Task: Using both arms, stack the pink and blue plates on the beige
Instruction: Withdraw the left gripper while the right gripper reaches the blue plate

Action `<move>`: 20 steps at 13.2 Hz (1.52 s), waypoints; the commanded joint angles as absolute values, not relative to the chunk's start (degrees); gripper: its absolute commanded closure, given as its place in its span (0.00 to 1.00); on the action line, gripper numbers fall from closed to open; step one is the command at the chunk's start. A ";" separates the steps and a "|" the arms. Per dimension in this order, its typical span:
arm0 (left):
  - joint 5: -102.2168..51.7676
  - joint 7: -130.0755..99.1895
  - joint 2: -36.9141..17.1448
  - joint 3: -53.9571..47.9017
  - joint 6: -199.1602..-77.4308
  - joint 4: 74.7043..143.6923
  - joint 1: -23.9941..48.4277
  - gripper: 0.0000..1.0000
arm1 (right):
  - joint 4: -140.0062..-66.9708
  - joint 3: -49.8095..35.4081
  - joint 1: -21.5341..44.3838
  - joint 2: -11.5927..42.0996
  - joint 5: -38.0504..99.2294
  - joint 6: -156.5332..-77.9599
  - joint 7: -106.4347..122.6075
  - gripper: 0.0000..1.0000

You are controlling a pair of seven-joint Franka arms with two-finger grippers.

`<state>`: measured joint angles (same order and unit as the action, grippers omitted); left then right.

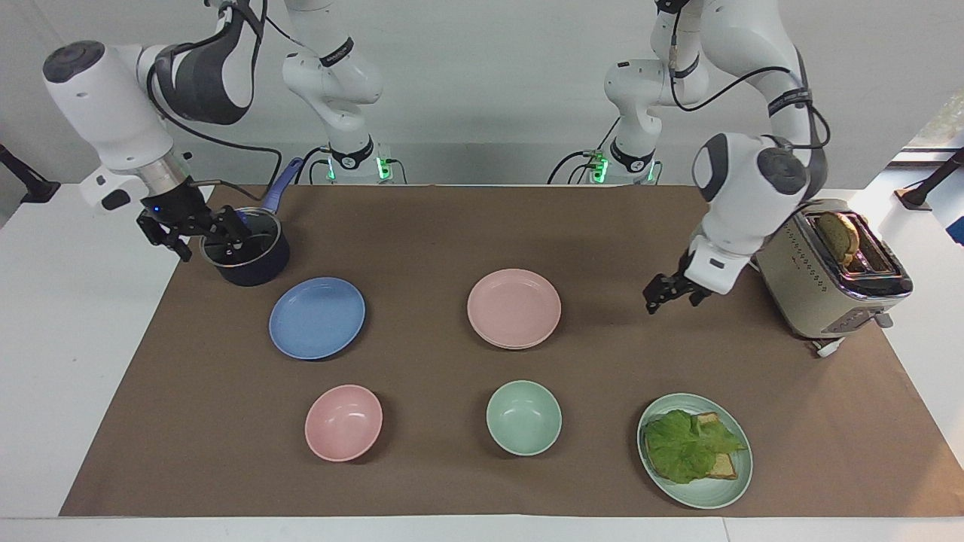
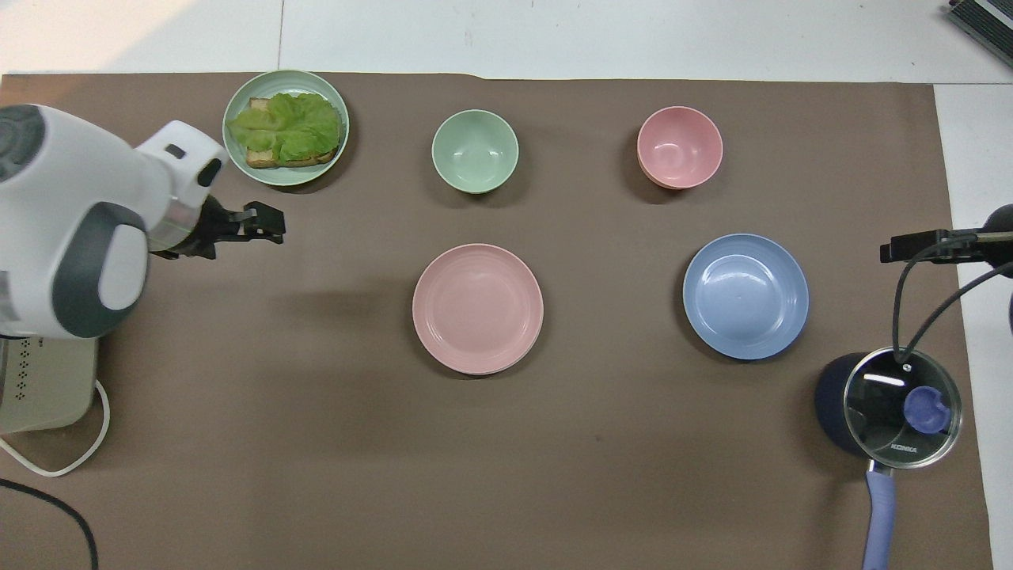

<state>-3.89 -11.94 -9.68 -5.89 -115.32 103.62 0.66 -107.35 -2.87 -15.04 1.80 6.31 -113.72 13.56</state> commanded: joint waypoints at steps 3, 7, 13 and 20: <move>-0.80 -3.43 -5.36 -6.33 -102.60 94.26 -5.19 0.00 | -113.63 -3.34 -16.70 3.60 10.98 -121.72 19.07 0.00; -0.08 -3.69 -4.49 -6.85 -97.37 88.07 -4.22 0.00 | -115.91 -3.43 -16.00 8.17 15.47 -127.51 22.75 0.00; -0.26 -3.78 -3.60 -6.24 -96.50 88.59 -5.19 0.00 | -121.02 -3.34 -16.52 11.50 21.96 -133.33 32.85 0.07; -0.26 -3.78 -3.60 -6.33 -96.50 88.59 -5.18 0.00 | -122.52 -3.34 -15.64 13.89 25.49 -136.23 32.79 0.54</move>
<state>-1.07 -3.41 -4.22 -6.32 -97.66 88.67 -5.01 -121.72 -3.21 -15.49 13.89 23.60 -135.02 31.74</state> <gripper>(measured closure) 0.000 0.317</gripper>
